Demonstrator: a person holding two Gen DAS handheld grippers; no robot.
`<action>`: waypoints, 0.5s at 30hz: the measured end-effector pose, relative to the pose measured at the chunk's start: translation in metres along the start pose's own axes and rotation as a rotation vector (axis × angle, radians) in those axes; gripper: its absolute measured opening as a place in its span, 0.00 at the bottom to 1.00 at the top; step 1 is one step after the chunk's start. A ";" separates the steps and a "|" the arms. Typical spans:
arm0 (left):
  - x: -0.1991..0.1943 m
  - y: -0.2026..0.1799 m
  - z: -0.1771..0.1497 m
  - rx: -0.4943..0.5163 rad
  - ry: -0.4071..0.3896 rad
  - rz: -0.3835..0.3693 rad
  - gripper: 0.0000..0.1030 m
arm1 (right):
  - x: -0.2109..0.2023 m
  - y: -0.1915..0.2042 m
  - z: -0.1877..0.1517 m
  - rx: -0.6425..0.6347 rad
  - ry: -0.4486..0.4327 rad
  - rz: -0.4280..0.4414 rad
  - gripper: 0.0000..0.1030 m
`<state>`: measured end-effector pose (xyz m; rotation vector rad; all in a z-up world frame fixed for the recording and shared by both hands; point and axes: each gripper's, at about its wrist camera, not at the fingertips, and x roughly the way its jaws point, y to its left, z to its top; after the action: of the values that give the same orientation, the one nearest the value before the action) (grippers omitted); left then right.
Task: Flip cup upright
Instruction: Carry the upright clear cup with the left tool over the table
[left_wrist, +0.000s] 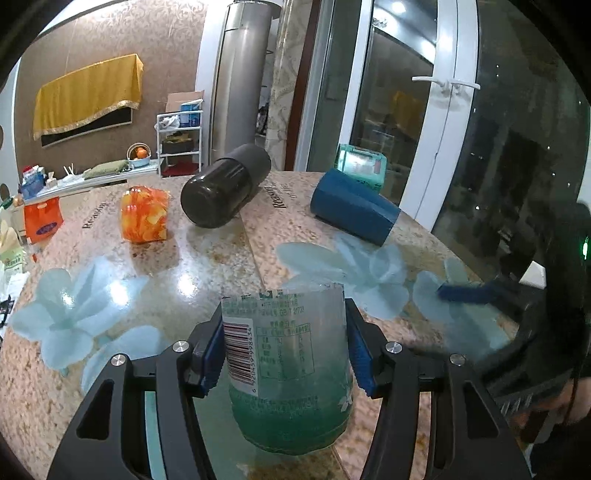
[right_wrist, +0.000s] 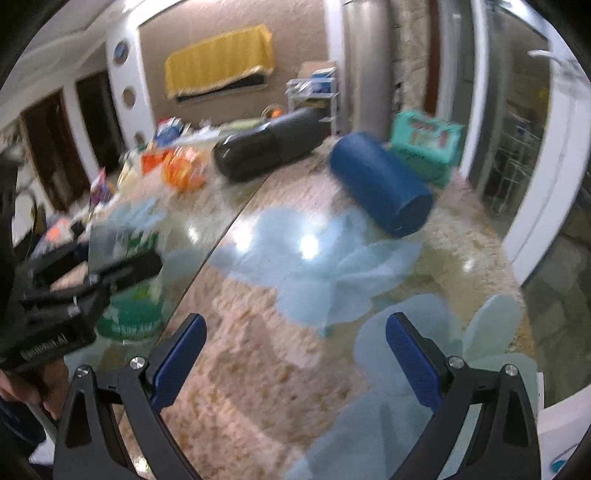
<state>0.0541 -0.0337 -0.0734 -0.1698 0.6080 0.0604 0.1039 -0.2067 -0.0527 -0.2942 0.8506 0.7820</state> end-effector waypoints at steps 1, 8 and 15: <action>0.000 0.001 0.000 -0.004 0.000 -0.004 0.59 | 0.004 0.005 -0.002 -0.008 0.015 0.032 0.95; 0.002 0.004 0.001 -0.021 0.004 -0.013 0.59 | 0.015 0.024 0.000 -0.021 0.038 0.128 0.95; 0.008 0.014 0.002 -0.068 0.021 -0.036 0.58 | 0.011 0.025 -0.001 0.051 0.046 0.237 0.95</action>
<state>0.0600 -0.0193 -0.0785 -0.2470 0.6245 0.0447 0.0898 -0.1847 -0.0600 -0.1680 0.9590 0.9752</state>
